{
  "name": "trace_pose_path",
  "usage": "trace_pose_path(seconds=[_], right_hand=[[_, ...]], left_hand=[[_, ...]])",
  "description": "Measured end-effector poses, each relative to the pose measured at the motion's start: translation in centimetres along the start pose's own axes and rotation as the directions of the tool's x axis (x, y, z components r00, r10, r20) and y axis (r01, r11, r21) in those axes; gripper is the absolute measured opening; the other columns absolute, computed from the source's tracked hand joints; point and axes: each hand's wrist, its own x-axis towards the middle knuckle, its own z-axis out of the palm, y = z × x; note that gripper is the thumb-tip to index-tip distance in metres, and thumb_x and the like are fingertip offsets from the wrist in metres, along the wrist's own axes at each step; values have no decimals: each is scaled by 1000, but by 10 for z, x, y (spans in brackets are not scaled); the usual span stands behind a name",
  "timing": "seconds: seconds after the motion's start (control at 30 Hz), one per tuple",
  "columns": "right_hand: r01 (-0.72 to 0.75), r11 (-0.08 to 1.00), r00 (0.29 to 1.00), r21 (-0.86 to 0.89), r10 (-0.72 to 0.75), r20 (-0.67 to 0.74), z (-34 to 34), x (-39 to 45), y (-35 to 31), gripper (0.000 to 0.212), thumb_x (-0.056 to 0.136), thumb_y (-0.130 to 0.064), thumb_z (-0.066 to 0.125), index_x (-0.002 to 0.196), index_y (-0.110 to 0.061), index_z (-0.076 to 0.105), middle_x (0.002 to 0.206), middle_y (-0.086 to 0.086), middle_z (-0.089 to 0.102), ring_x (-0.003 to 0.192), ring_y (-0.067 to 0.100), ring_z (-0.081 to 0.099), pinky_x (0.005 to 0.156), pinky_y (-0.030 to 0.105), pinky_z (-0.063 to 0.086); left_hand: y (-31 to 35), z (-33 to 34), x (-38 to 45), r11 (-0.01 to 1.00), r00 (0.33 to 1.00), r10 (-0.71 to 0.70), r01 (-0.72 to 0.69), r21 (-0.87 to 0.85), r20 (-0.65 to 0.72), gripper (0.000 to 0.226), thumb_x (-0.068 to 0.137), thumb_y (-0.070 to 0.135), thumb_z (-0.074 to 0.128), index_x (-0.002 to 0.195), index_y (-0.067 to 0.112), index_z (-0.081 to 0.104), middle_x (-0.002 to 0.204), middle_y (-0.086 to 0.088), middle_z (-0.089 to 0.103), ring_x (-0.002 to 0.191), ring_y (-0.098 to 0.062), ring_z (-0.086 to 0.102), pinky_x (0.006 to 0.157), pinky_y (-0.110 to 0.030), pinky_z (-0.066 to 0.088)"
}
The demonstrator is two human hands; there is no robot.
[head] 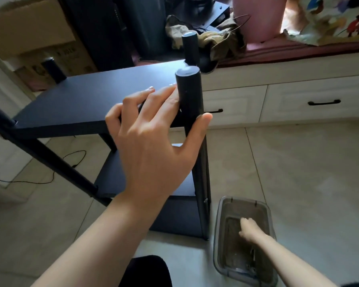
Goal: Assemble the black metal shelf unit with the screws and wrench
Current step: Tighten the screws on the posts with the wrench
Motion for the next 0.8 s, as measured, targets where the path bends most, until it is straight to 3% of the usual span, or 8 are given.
trace_pose_path(seconds=[0.1,0.23,0.3,0.4,0.63,0.8], right_hand=[[21,996,999,-91,-25,-46,12,8,8,33,100,-9,43,132,-4,50,137,15,50,122,30,52,101,35,45],[66,963,997,-263,-76,-28,18,16,13,37,99,-3,45,136,-1,51,130,16,58,115,31,60,96,38,50],[83,944,994,-320,-100,-38,20,20,14,40,99,2,41,139,2,47,136,20,53,116,32,60,95,40,51],[99,934,991,-343,-124,-51,22,24,13,42,100,2,36,141,2,45,142,22,47,120,36,57,97,44,50],[153,917,982,-369,-184,-48,23,30,14,35,102,-6,39,133,-7,56,129,11,62,115,27,61,96,36,49],[213,891,971,-401,-238,-13,23,37,18,40,104,-9,33,141,-9,49,144,13,47,130,31,48,107,42,42]], left_hand=[[0,0,0,1000,1000,8,-7,3,-10,47,96,57,52,108,18,75,118,8,70,118,-23,59,100,-38,29],[0,-1,0,1000,1000,24,-24,-13,-17,45,97,55,53,108,17,75,117,7,70,117,-24,59,99,-36,27],[2,-1,0,1000,1000,20,-20,-15,-16,43,97,54,54,107,17,75,116,7,69,116,-24,60,99,-35,27],[4,-1,1,1000,1000,11,-11,-16,-5,43,97,53,54,107,17,75,116,7,69,117,-24,59,100,-36,27],[6,-2,1,1000,1000,-5,5,-25,5,41,95,51,56,106,17,75,116,7,70,117,-24,59,101,-40,29],[8,-1,2,999,1000,-11,11,-38,11,41,95,51,56,107,17,75,116,7,70,118,-24,59,101,-40,29]])
